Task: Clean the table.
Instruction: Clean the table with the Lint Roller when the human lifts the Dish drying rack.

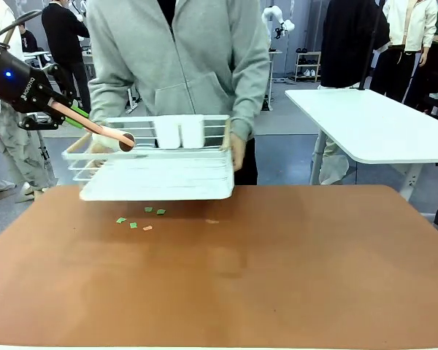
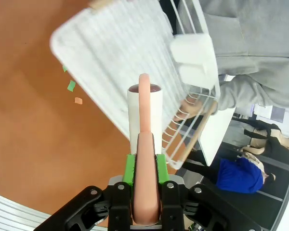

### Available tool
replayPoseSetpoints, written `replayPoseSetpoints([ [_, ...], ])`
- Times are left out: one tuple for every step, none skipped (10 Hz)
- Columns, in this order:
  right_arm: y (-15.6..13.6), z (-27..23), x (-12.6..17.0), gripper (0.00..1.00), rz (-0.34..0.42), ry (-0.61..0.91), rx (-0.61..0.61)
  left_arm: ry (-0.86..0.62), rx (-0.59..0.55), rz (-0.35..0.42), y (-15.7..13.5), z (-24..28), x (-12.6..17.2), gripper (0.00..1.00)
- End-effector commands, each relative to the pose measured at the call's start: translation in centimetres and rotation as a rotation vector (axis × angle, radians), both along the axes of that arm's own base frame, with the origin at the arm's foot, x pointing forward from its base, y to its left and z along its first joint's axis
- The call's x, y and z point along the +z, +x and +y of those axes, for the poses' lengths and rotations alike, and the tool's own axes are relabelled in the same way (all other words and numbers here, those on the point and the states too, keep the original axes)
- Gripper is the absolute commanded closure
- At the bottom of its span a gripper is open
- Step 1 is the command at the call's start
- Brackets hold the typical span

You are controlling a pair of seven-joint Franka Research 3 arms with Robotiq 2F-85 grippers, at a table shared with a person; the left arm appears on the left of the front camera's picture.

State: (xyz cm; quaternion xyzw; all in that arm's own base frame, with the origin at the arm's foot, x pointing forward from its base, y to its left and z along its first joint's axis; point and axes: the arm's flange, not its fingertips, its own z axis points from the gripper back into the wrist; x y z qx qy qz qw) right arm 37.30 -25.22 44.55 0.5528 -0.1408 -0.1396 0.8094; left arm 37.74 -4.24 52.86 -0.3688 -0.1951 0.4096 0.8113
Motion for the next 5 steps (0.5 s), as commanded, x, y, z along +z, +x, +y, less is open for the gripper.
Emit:
replayPoseSetpoints([
  [-0.2, 0.09, 0.18, 0.0, -0.015, 0.005, 0.003, 0.006, 0.005, -0.002, 0.03, 0.02, 0.06, 0.99],
  [-0.2, 0.09, 0.18, 0.0, -0.015, 0.005, 0.003, 0.006, 0.005, -0.002, 0.03, 0.02, 0.06, 0.99],
  [-0.2, 0.09, 0.18, 0.0, -0.015, 0.005, 0.003, 0.006, 0.005, -0.002, 0.03, 0.02, 0.06, 0.99],
  [-0.2, 0.09, 0.18, 0.0, -0.015, 0.005, 0.003, 0.006, 0.005, -0.002, 0.03, 0.02, 0.06, 0.99],
  [-0.2, 0.09, 0.18, 0.0, -0.015, 0.005, 0.003, 0.006, 0.005, -0.002, 0.03, 0.02, 0.06, 0.99],
])
